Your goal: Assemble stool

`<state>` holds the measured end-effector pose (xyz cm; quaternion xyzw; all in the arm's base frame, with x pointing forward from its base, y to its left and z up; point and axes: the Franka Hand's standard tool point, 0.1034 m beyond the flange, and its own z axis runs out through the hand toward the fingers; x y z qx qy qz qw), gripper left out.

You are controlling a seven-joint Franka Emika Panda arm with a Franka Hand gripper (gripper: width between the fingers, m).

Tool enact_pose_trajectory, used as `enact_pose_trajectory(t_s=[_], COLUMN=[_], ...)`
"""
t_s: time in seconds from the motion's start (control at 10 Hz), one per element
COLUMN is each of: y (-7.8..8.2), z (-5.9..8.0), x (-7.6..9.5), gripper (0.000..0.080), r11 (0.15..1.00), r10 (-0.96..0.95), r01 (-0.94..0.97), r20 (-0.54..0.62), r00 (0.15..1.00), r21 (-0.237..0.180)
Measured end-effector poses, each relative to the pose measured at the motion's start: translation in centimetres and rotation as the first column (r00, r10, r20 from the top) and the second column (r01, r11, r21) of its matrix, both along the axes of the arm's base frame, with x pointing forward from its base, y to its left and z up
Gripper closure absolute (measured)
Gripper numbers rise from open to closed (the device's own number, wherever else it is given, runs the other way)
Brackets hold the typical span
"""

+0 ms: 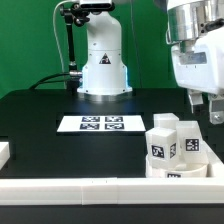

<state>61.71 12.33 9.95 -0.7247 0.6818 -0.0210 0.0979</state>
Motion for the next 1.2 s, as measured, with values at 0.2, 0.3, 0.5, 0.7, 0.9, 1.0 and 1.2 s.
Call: enact_pose_trajectory(t_s=[0.2, 0.3, 0.5, 0.7, 0.9, 1.0, 1.2], y=[-0.02, -0.10, -0.27, -0.15, -0.17, -0.26, -0.34], z=[-0.03, -0.02, 0.21, 0.41, 0.49, 0.49, 0.49], x=[-0.01, 0.00, 0.17, 0.37, 0.47, 0.49, 0.51], gripper=[0.0151, 0.0151, 0.0151, 0.0151, 0.0151, 0.0151, 0.0151], r11=[0.987, 0.964, 0.844, 0.694, 0.599, 0.527, 0.443], r10=[0.159, 0.264, 0.530, 0.712, 0.792, 0.842, 0.888], r01=[-0.158, -0.263, -0.525, -0.702, -0.779, -0.826, -0.870], r20=[0.016, 0.023, 0.020, 0.011, -0.001, -0.009, -0.022], r00=[0.987, 0.964, 0.848, 0.702, 0.610, 0.539, 0.458], r21=[-0.028, -0.049, -0.112, -0.162, -0.187, -0.201, -0.217])
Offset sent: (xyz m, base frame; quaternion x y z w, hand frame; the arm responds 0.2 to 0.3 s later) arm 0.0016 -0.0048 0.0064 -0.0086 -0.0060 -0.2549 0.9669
